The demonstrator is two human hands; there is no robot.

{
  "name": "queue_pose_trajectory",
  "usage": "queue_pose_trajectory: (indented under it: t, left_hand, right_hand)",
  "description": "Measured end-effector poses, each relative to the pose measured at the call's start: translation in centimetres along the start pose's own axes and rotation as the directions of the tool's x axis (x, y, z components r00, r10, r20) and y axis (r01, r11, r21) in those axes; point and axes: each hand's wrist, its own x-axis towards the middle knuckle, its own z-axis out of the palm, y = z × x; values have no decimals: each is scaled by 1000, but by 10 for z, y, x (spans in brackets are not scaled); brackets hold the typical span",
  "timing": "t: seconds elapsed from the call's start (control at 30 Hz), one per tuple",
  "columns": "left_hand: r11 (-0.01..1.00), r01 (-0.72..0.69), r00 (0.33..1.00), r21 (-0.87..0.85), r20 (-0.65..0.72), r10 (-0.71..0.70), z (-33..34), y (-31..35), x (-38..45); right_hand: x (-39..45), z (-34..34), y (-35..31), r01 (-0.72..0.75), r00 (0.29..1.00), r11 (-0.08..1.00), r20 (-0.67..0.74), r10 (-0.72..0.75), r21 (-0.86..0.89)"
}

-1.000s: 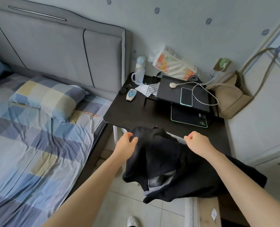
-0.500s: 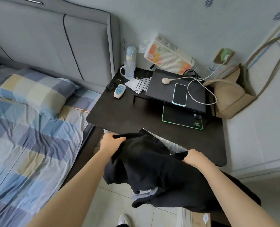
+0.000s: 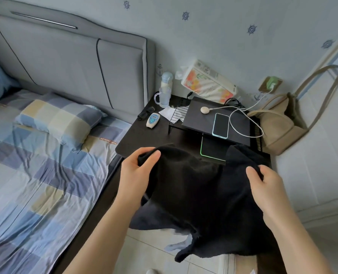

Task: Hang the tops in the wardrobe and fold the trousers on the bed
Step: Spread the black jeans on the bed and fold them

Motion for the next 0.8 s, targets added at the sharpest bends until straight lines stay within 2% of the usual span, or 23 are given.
queue_pose_trajectory:
  t: [0.1,0.2,0.33,0.43,0.63,0.8]
  left_hand:
    - [989,-13,999,-145,-38,8,-20,19,-17]
    - [976,-23,997,-217,-81,5,-53,32,-38]
    - [946,-16,992,-325,-123,-26,-95,41,-72]
    - [909,-31,978,-416,-200,-58,-135,42,-103]
    - [867,-66,933,-493,-340,-122,-233,40,-155]
    - [841,-18,910,-541,-358,-211,-317,18,-206]
  right_hand:
    - [-29,-4,-27,66,997,990,32,-71,124]
    - [-57,5,-55,125,983,963,99,-152,239]
    - [-88,30,-83,108,952,914,224,-208,391]
    - [-118,51,-101,108,917,897,307,-256,428]
    - [-187,93,-138,185,852,878,372,-367,442]
    - [-254,149,-162,146,774,867,490,-400,476]
